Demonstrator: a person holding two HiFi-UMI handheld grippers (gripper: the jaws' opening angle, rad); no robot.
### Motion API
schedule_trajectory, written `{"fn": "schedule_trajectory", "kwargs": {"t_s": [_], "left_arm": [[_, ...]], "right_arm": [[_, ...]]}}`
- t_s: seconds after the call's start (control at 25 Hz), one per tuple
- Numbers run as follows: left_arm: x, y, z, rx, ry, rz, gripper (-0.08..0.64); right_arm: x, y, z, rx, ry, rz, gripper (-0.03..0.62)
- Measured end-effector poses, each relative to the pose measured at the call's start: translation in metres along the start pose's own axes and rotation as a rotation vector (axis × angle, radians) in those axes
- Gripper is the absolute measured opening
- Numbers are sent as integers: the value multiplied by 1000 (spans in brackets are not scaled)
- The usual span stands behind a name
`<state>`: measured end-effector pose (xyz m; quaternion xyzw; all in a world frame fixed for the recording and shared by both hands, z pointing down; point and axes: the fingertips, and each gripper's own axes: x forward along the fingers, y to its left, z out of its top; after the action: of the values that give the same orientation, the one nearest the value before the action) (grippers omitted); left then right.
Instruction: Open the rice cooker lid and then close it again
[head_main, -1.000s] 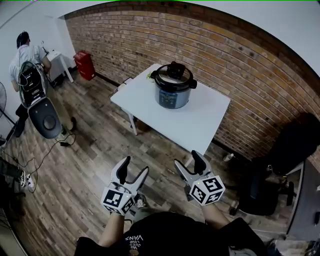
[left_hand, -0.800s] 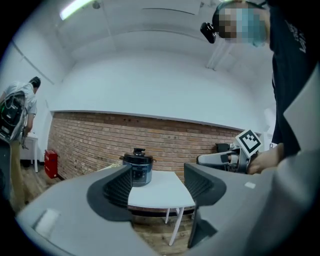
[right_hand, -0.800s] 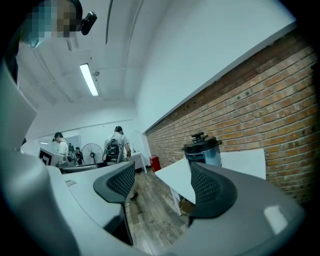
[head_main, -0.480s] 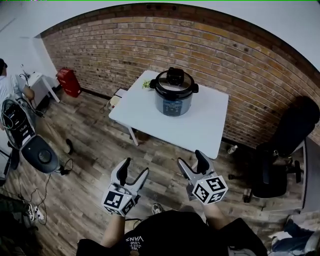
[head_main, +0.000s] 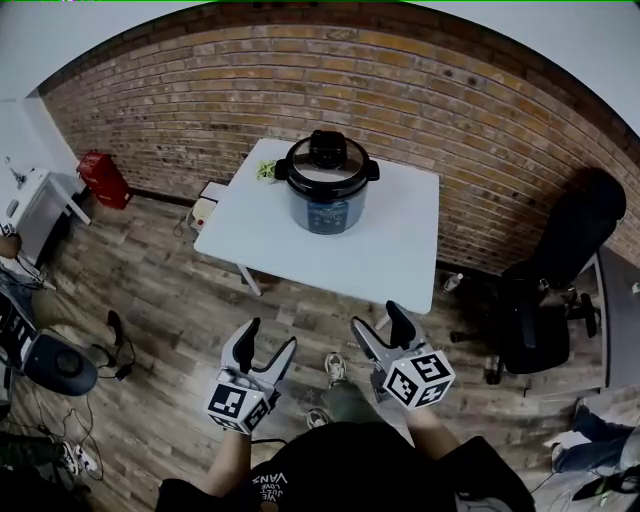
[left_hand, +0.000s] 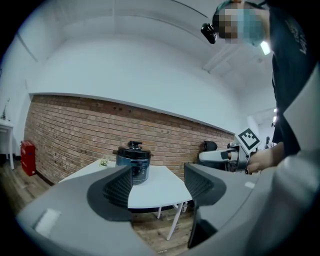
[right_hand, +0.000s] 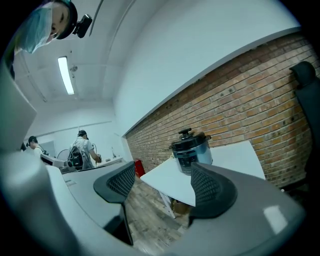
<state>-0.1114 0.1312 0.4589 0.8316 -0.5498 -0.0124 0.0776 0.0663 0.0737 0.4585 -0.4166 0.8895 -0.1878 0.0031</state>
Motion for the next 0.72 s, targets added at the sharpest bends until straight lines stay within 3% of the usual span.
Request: {"fn": "schedule_trajectory", "kwargs": {"t_s": [0.4,0.72], "left_arm": [[73,56,22,75,7,11,301],[147,94,40,91,2,1,301]], "right_arm": [[90,-48,24,-2,5,20,342],[160,-82,54,-15,16,45,342]]}}
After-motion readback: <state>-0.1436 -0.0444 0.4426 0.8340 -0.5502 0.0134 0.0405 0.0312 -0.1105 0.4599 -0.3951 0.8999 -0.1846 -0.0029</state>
